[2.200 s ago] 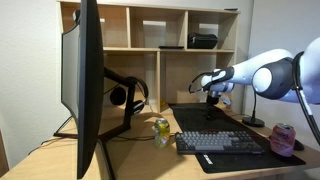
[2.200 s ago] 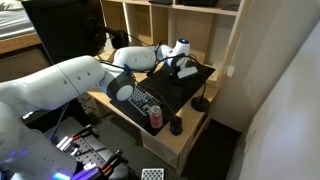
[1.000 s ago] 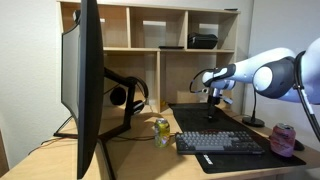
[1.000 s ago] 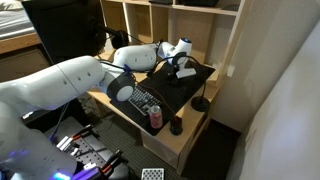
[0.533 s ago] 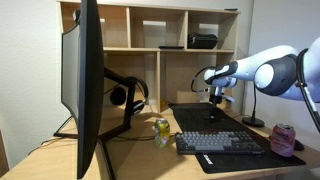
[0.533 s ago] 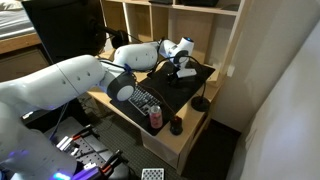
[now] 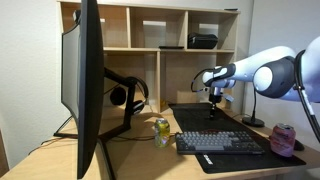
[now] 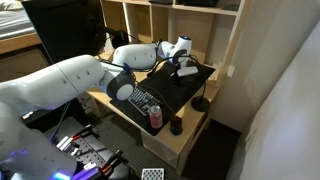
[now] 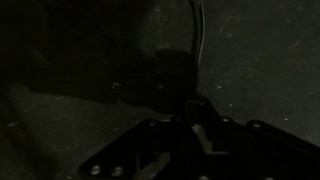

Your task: Turn on the desk lamp

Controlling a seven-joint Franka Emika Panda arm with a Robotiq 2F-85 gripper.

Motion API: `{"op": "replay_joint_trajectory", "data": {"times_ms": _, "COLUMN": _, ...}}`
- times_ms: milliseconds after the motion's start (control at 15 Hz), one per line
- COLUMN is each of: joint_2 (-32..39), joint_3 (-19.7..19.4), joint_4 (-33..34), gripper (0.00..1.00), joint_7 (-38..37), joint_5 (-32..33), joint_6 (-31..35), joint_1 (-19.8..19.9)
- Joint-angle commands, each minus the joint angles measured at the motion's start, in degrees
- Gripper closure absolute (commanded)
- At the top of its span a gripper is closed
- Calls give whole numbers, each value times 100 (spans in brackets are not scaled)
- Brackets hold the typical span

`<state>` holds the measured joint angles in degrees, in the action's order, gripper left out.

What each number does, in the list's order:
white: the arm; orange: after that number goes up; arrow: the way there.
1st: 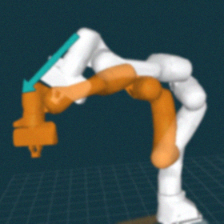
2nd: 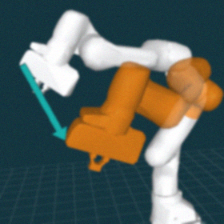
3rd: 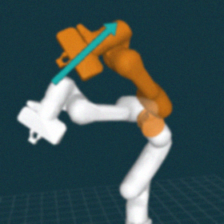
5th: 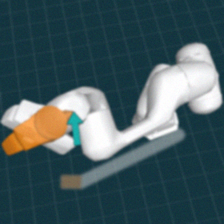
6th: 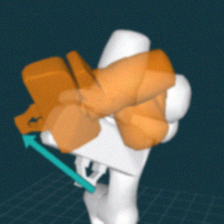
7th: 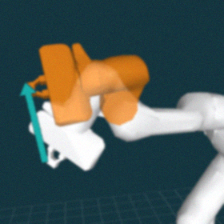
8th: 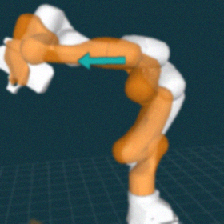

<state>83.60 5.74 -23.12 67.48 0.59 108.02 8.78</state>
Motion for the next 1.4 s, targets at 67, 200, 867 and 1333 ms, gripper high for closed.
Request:
{"op": "replay_joint_trajectory", "data": {"times_ms": 67, "joint_2": 36, "joint_3": -470, "joint_4": -541, "gripper": 95, "joint_7": -617, "joint_5": 377, "joint_6": 1699, "joint_1": -168}}
{"op": "replay_joint_trajectory", "data": {"times_ms": 200, "joint_2": 36, "joint_3": -681, "joint_4": -727, "gripper": 95, "joint_7": -976, "joint_5": 569, "joint_6": 2422, "joint_1": -262}}
{"op": "replay_joint_trajectory", "data": {"times_ms": 867, "joint_2": 75, "joint_3": -3257, "joint_4": -2167, "gripper": 95, "joint_7": -4647, "joint_5": 2185, "joint_6": 5912, "joint_1": -1145}}
{"op": "replay_joint_trajectory", "data": {"times_ms": 1333, "joint_2": -849, "joint_3": -2285, "joint_4": -3760, "gripper": 95, "joint_7": -3870, "joint_5": 2386, "joint_6": 6248, "joint_1": -1237}}
